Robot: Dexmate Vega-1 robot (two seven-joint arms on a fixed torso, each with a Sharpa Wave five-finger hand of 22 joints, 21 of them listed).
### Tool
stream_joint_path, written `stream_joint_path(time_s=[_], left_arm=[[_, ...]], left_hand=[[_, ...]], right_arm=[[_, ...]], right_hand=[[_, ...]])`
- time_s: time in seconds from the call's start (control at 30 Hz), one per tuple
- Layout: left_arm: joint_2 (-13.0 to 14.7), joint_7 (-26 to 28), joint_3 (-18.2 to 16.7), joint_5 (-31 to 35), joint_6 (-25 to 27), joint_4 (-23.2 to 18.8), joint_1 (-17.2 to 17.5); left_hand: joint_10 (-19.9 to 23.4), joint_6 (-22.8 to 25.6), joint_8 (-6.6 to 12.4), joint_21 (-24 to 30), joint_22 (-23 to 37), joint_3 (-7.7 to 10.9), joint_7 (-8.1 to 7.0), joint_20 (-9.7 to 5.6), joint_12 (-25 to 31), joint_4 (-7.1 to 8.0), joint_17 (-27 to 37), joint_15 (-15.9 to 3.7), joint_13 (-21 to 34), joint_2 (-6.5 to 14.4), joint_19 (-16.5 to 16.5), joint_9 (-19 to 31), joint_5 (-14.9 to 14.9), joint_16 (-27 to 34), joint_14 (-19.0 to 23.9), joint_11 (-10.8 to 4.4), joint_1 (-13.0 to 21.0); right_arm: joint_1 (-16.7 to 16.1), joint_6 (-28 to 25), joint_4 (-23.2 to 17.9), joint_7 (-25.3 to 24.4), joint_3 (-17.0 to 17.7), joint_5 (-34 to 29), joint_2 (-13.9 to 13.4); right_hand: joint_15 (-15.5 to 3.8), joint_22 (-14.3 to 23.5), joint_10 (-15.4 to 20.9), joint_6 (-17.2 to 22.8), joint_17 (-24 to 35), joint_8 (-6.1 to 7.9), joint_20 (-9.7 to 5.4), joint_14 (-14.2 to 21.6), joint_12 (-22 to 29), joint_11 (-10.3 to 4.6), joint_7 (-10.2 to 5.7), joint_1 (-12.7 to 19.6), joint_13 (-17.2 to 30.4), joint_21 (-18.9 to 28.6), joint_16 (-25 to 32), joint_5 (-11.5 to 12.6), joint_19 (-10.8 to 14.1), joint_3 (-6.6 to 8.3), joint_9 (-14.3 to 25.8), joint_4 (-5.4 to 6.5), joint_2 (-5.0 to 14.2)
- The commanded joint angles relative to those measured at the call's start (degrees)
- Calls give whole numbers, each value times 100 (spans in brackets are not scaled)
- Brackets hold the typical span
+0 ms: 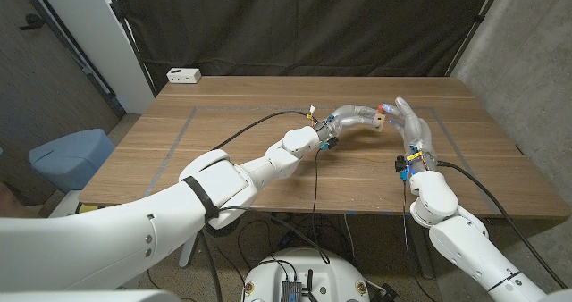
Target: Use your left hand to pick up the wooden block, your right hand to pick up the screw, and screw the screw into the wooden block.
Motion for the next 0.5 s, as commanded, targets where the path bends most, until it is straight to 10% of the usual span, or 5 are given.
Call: stream_joint_path(time_s=[0.03, 0.5], left_arm=[[-11, -2, 2, -4, 56, 10, -8], [4, -5, -1, -12, 35, 6, 7]], left_hand=[[65, 439, 150, 28, 23, 301, 71, -23, 108, 304, 3, -378, 17, 382, -7, 30, 18, -4, 67, 3, -272], [83, 444, 153, 31, 23, 301, 70, -26, 114, 299, 4, -391, 16, 383, 2, 29, 14, -4, 65, -8, -264]], right_arm=[[19, 98, 16, 132, -77, 48, 13], [16, 230, -11, 104, -61, -11, 43]], right_hand=[[11, 8, 60, 57, 1, 19, -11, 33, 46, -24, -2, 32, 8, 34, 30, 38, 51, 18, 16, -15, 16], [-3, 9, 132, 77, 0, -26, -14, 58, 41, 2, -16, 59, 9, 16, 18, 39, 66, 35, 16, -26, 23]])
